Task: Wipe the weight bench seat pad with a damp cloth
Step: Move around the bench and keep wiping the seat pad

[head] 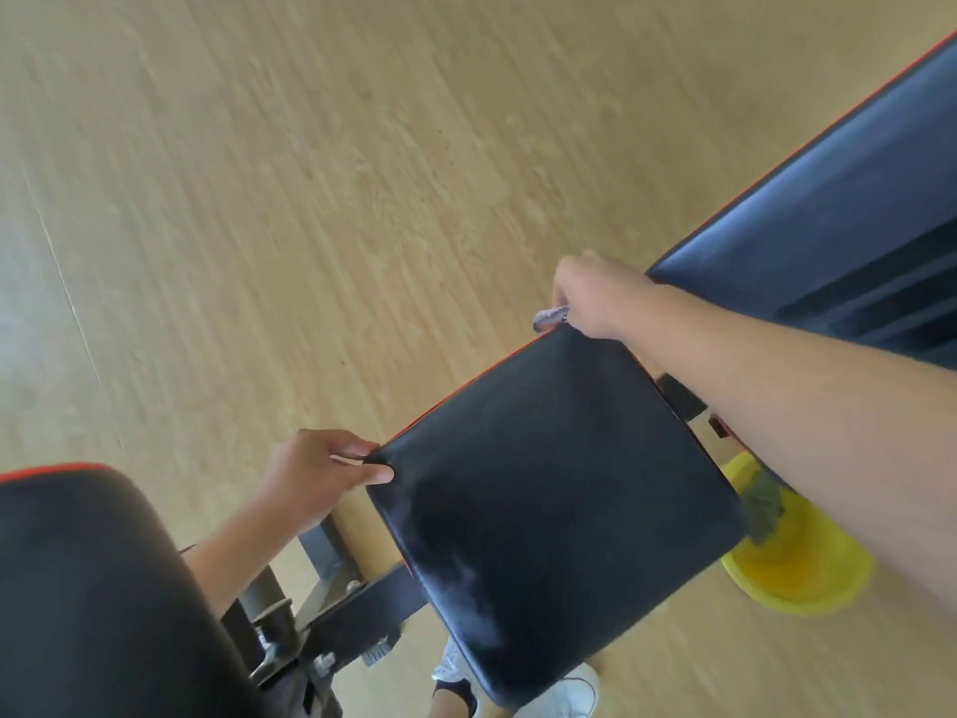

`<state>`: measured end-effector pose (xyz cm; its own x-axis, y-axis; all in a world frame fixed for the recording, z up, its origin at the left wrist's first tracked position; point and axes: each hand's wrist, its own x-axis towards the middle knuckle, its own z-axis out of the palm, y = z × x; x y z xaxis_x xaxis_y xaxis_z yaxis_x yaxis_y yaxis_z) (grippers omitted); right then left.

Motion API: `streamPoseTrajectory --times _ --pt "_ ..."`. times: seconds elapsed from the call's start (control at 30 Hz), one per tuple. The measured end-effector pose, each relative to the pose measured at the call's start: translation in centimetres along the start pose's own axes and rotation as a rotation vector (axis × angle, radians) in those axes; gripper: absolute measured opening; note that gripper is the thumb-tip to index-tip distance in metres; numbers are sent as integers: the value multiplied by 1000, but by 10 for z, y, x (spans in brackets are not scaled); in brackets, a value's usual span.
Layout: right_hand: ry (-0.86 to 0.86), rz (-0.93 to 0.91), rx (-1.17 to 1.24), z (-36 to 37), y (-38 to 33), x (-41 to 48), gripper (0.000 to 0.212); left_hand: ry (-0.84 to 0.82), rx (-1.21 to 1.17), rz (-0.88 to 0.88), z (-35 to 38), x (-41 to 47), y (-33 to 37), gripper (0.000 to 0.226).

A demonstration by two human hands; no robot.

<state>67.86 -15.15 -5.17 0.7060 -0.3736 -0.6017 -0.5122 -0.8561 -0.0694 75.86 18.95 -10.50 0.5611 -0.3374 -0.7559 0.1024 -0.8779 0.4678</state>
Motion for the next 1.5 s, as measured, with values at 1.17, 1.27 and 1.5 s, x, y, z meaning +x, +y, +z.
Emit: streamPoseTrajectory --times 1.17,1.27,1.5 --pt "260 1097 1390 231 -70 -250 26 81 -41 74 12 -13 7 14" --pt "395 1245 1469 204 -6 -226 50 76 -36 80 13 -14 6 12" --pt "311 1158 1142 233 -75 -243 33 78 -52 61 9 -14 4 14"
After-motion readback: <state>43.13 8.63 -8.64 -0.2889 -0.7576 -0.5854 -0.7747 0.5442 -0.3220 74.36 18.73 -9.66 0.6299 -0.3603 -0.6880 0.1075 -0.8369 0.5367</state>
